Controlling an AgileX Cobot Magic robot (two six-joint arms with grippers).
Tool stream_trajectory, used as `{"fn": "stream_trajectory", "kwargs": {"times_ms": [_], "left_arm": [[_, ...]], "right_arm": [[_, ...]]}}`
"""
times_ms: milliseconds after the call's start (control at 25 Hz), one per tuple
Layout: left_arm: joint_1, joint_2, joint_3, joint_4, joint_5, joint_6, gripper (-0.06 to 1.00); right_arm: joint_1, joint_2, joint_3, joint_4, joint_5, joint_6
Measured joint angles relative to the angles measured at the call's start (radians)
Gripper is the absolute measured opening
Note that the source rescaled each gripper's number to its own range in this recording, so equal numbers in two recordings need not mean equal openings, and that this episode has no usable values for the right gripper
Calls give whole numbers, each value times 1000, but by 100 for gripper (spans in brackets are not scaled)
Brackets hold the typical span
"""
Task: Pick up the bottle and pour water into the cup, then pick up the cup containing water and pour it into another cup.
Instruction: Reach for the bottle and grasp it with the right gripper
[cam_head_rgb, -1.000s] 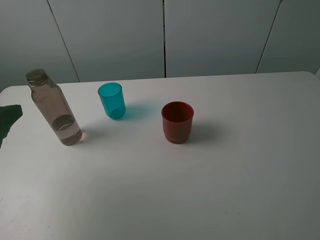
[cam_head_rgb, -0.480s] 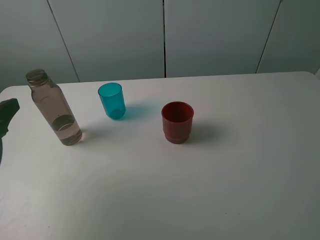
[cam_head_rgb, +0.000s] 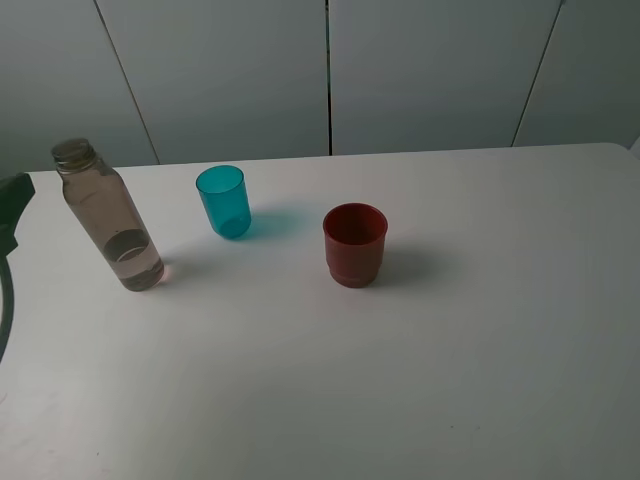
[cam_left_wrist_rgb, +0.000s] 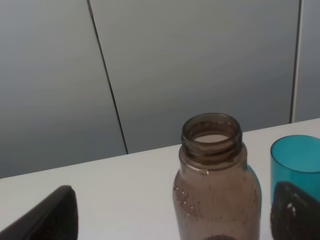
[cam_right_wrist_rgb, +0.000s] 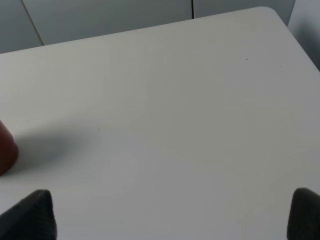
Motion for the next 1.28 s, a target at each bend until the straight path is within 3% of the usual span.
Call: {"fn": "stream_trajectory", "kwargs": {"times_ms": [760, 1280], "left_arm": [[0, 516, -2, 5, -489, -23, 93], [0, 712, -88, 57, -609, -37, 93]], "right_arm": [[0, 0, 0, 0, 0, 0], [0, 0, 0, 0, 0, 0]]}}
